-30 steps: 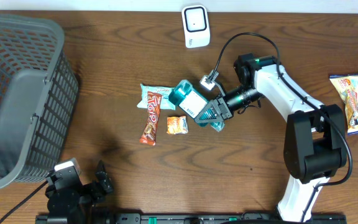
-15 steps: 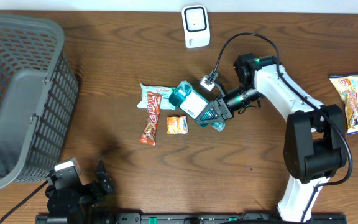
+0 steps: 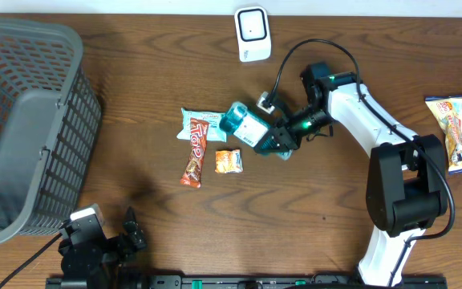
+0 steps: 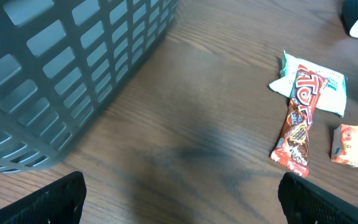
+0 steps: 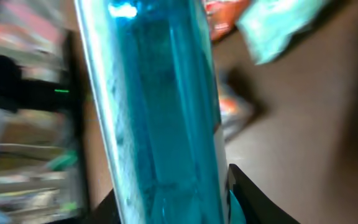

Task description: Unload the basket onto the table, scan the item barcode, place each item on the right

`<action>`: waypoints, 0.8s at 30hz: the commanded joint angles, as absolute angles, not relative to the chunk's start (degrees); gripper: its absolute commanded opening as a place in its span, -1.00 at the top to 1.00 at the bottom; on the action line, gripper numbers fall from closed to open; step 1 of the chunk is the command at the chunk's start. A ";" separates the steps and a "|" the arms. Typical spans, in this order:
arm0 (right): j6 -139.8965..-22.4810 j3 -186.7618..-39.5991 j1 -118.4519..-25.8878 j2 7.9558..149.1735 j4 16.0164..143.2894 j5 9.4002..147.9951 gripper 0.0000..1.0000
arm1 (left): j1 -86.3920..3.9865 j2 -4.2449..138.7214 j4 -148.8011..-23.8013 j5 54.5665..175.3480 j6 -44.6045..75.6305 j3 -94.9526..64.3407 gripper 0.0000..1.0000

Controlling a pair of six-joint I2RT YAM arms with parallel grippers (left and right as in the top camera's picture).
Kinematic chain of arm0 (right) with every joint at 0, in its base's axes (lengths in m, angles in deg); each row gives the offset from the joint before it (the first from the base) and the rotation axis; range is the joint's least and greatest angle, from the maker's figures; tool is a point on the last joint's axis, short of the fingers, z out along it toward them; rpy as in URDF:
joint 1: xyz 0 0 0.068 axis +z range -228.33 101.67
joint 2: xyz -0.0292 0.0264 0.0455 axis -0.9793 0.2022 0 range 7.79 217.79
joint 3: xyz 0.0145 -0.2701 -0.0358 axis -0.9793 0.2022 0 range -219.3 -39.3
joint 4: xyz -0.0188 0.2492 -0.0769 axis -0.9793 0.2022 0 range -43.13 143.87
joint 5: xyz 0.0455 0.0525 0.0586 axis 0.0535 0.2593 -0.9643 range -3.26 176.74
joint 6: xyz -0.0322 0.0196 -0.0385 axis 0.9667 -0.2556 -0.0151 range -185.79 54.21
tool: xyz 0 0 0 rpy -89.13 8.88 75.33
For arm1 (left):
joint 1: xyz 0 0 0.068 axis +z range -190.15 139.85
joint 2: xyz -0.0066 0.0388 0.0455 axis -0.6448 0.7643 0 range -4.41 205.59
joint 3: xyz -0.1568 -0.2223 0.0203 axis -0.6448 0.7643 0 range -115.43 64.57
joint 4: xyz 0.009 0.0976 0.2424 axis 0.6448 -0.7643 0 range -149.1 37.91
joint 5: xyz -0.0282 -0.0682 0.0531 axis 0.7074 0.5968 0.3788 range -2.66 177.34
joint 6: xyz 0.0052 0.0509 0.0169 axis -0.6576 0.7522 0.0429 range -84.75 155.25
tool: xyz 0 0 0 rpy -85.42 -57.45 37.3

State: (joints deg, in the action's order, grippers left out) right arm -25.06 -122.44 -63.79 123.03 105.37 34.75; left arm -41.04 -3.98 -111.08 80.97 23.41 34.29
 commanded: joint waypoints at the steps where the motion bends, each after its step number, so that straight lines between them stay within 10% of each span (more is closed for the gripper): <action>1: -26.72 -123.94 -62.96 122.31 99.73 43.91 0.98 | -41.21 -4.14 -111.19 80.42 23.33 34.53 -0.98; 24: -12.84 -123.94 -58.59 129.35 36.41 85.13 0.98 | -41.21 -4.14 -111.19 80.42 23.33 34.53 -0.98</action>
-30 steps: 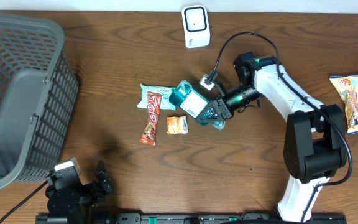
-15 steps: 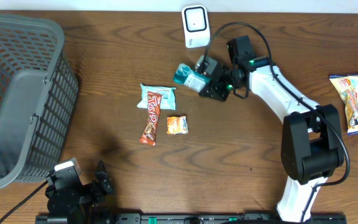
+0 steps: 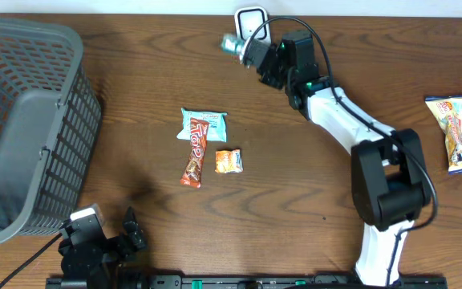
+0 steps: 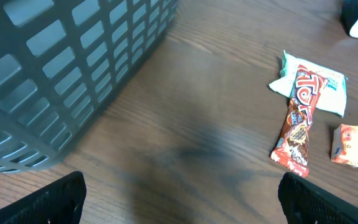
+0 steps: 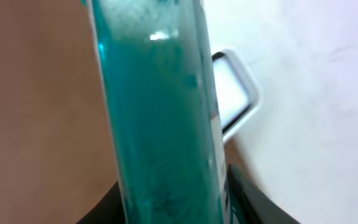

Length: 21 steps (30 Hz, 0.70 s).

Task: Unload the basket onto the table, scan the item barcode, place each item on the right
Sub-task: 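Present the bottle's side label to the white scanner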

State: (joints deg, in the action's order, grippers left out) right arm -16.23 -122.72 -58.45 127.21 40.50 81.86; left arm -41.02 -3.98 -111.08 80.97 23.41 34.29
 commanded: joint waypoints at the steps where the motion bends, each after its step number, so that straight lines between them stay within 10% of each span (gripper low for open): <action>1: -11.75 -123.94 -58.63 130.57 33.04 85.83 0.98 | -41.21 -4.14 -111.16 80.42 23.33 34.53 -0.98; 12: 0.91 -124.19 -58.41 141.87 3.80 90.84 0.98 | -41.21 -4.14 -111.16 80.42 23.33 34.53 -0.98; 21: 4.99 -130.02 -58.41 146.94 4.02 90.75 0.97 | -41.21 -4.14 -111.19 80.42 23.33 34.53 -0.98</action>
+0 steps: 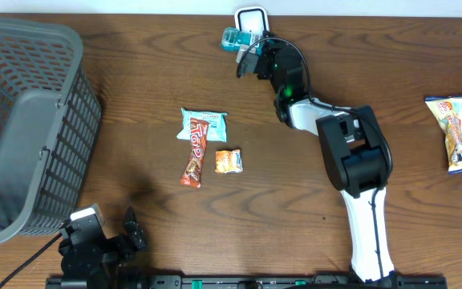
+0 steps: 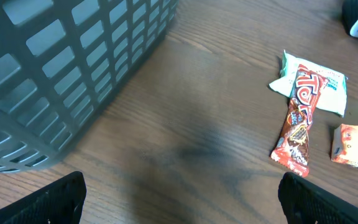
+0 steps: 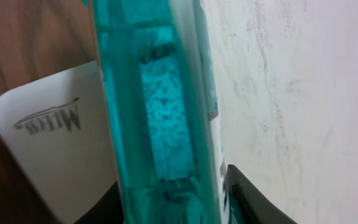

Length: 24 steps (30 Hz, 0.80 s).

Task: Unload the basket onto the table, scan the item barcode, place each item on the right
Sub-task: 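Present the bottle's side label to the white scanner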

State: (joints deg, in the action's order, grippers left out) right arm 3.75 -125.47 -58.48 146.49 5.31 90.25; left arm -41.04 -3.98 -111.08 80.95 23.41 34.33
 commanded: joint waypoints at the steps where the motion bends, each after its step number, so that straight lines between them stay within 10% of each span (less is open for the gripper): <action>1: 4.99 -131.46 -58.41 147.69 4.04 91.10 0.97 | -41.21 -4.14 -111.19 80.42 23.33 34.53 -0.98; 24: 8.40 -139.38 -59.20 149.11 13.11 100.98 0.98 | -41.21 -4.14 -111.19 80.42 23.33 34.53 -0.98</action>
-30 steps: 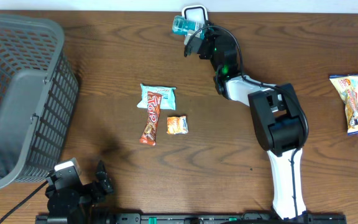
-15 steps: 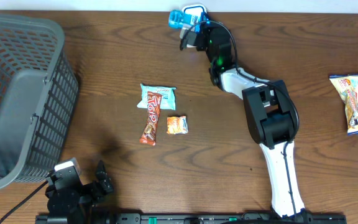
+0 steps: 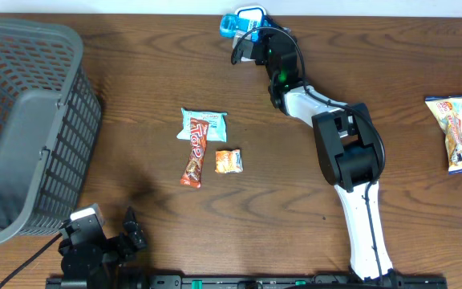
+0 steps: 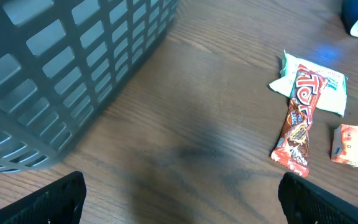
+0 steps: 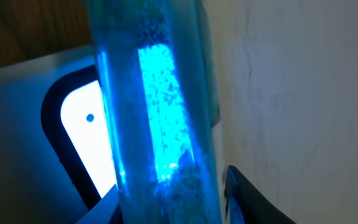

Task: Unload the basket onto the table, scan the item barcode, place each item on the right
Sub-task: 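Present the bottle's side label to the white scanner, then carry the bottle right and drop it at the right table edge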

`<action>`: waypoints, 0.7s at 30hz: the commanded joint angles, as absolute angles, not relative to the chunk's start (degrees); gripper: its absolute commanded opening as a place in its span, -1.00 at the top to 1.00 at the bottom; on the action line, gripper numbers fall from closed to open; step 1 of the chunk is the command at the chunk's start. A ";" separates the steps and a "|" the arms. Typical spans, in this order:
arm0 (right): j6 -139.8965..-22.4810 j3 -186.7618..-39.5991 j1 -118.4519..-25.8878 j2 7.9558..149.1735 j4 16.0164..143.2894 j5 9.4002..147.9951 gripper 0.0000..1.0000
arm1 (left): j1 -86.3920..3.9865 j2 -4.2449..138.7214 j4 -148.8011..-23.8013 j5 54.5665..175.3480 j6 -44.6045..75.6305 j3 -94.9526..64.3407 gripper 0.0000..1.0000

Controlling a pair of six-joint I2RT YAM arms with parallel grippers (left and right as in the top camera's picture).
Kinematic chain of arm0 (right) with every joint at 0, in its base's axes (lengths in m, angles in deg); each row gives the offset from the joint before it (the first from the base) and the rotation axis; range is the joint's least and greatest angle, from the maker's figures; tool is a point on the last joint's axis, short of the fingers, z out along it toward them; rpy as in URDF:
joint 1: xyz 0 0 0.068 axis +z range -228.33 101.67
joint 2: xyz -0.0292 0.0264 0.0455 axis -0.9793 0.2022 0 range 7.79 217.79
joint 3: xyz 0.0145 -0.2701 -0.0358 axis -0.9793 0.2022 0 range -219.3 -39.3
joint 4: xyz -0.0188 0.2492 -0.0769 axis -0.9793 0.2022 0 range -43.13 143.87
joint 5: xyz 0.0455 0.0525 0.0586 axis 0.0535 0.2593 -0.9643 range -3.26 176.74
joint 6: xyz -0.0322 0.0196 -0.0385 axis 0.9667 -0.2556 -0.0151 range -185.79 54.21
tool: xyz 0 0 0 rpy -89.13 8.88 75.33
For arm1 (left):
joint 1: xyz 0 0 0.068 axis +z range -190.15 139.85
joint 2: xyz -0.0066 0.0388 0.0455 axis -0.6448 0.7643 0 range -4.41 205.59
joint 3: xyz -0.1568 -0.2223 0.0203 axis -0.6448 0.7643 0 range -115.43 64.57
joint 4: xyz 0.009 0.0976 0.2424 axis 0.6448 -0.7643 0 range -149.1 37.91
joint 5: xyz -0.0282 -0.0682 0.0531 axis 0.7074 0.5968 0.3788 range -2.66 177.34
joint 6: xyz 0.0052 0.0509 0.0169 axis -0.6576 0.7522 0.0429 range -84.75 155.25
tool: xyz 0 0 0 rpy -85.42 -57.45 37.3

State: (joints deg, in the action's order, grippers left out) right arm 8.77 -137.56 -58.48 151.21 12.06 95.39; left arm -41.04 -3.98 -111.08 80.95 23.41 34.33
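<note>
A clear teal bottle (image 3: 232,24) hangs at the table's far edge, with my right gripper (image 3: 249,38) shut on it. It sits right against the white barcode scanner (image 3: 253,11). In the right wrist view the bottle (image 5: 160,112) fills the middle and glows bright blue. Beside it the scanner's window (image 5: 89,140) shines white. My right gripper (image 5: 166,208) has one dark finger on each side of the bottle. My left gripper (image 4: 179,202) is open near the table's front left, with nothing between its fingers (image 4: 55,199).
A grey mesh basket (image 3: 22,120) stands at the left. A teal packet (image 3: 204,124), a red candy bar (image 3: 193,160) and a small orange packet (image 3: 228,160) lie mid-table. A snack bag (image 3: 459,132) lies at the far right.
The bottle has shifted slightly left and farther back at the scanner. It is now lit bright blue and the scanner's window glows white. The left arm has not moved.
My right gripper first held the bottle low over the table's middle, beside the snacks. Then it held it at the far edge near the scanner, then right in front of the scanner's face. Now the bottle glows blue there. My left gripper stayed open throughout.
</note>
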 commanded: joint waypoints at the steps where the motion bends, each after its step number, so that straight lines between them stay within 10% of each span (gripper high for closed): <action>1: 8.40 -139.38 -59.35 148.08 14.18 102.27 0.98 | -41.21 -4.14 -111.16 80.42 23.33 34.53 -0.97; 21: -25.26 -138.83 -78.17 126.92 68.95 107.73 0.98 | -41.21 -4.14 -111.19 80.42 23.33 34.53 -0.97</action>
